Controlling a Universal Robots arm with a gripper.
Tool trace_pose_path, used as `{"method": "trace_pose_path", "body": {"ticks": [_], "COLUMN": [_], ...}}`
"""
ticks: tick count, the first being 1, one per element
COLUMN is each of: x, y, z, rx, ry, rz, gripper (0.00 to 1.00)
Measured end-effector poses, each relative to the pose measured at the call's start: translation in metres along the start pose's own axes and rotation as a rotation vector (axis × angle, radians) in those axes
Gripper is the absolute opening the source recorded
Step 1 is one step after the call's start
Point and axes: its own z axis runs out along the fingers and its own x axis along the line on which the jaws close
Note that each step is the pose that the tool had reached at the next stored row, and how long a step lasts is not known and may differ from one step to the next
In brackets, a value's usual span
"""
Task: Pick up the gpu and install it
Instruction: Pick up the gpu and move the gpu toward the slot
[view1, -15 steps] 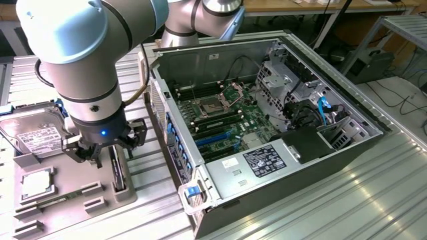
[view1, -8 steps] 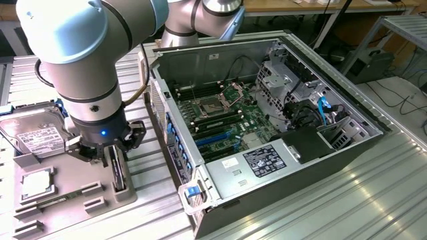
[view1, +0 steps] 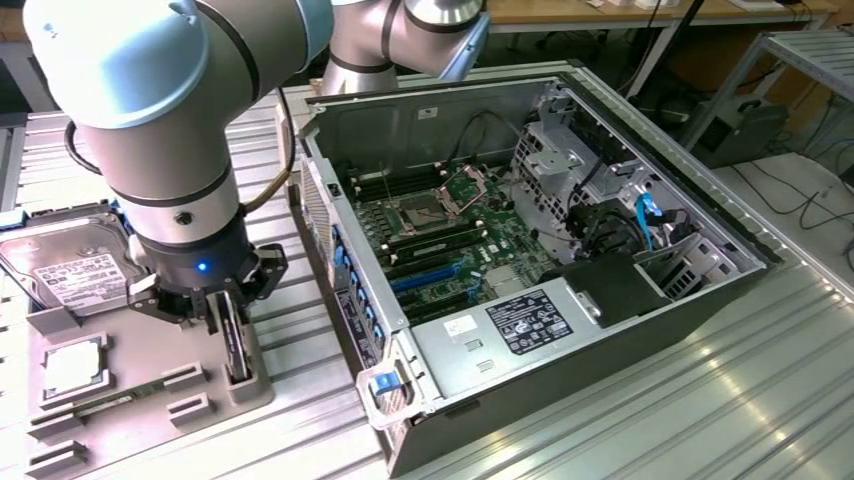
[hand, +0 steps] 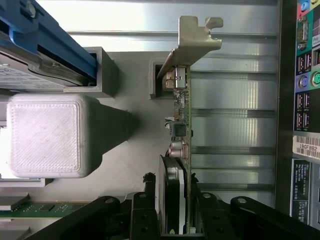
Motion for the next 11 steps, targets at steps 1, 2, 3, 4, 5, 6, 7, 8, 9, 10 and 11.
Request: {"method": "trace_pose_path", "body": {"ticks": [1,2,3,4,5,6,7,8,9,10,11], "x": [0.0000,0.0000,-0.0001,-0.0003,-0.0007,-0.0011,-0.0012,-0.0015,-0.0018,-0.0018,-0.0018], "y": [0.0000,0.0000,0.0000,0.0000,0.0000,0.0000,0.0000,0.0000,0.0000,0.0000,0.0000], "z": [0.0000,0.0000,0.0001,0.0002,0.0003,0.0003,0.0004,0.0004,0.0005,0.0005,0.0004], "rx": [-0.0001,-0.0001,0.0000,-0.0001,-0.0001,0.0000,0.0000,0.0001,0.0003,0.0003,0.0004], "ry": [0.0000,-0.0001,0.0000,-0.0001,-0.0001,-0.0001,-0.0002,-0.0002,-0.0003,-0.0003,-0.0002], "rz": [0.000,0.000,0.000,0.000,0.000,0.001,0.003,0.004,0.005,0.005,0.005], "gripper": [0.36,0.36,0.36,0.36,0.36,0.36,0.36,0.36,0.36,0.36,0.36]}}
